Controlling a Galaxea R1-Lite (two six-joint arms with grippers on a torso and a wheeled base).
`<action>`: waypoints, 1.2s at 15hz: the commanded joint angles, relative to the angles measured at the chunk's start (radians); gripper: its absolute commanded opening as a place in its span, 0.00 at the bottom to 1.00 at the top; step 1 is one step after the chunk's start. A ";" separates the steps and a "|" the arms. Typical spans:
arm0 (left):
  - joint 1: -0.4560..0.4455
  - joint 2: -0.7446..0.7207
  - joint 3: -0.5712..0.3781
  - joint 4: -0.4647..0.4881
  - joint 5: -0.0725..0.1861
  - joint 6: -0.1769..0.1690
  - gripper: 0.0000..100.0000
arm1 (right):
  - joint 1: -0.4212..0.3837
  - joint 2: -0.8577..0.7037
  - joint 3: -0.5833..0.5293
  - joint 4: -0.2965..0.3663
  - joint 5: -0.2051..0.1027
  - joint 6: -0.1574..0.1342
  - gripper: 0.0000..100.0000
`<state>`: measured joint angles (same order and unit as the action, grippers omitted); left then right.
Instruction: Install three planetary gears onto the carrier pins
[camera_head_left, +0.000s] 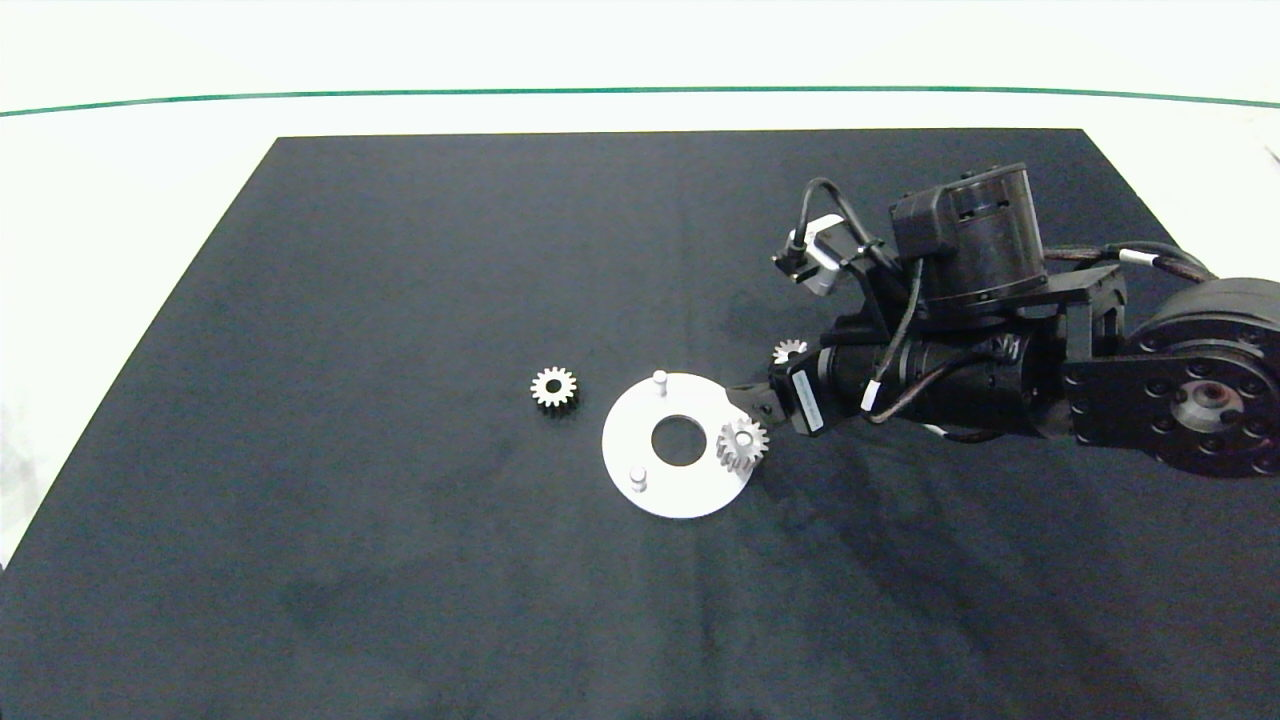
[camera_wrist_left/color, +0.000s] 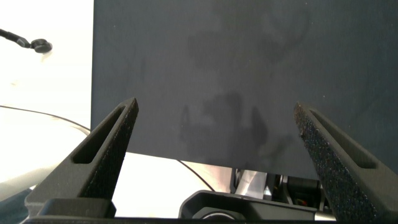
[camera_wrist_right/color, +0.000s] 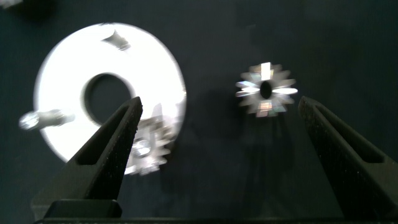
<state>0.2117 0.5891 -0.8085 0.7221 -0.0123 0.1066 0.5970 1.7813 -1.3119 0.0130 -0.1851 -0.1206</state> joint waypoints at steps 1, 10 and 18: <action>0.000 -0.002 0.000 0.003 0.000 0.001 1.00 | -0.063 0.032 -0.030 0.001 -0.001 -0.001 1.00; 0.000 -0.003 0.000 0.005 0.000 0.001 1.00 | -0.103 0.156 -0.268 0.231 -0.005 0.038 1.00; 0.000 -0.022 -0.001 0.003 0.000 0.005 1.00 | -0.102 0.184 -0.279 0.232 -0.007 0.038 0.87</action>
<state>0.2111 0.5723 -0.8115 0.7219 -0.0123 0.1100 0.4945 1.9589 -1.5881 0.2438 -0.1909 -0.0817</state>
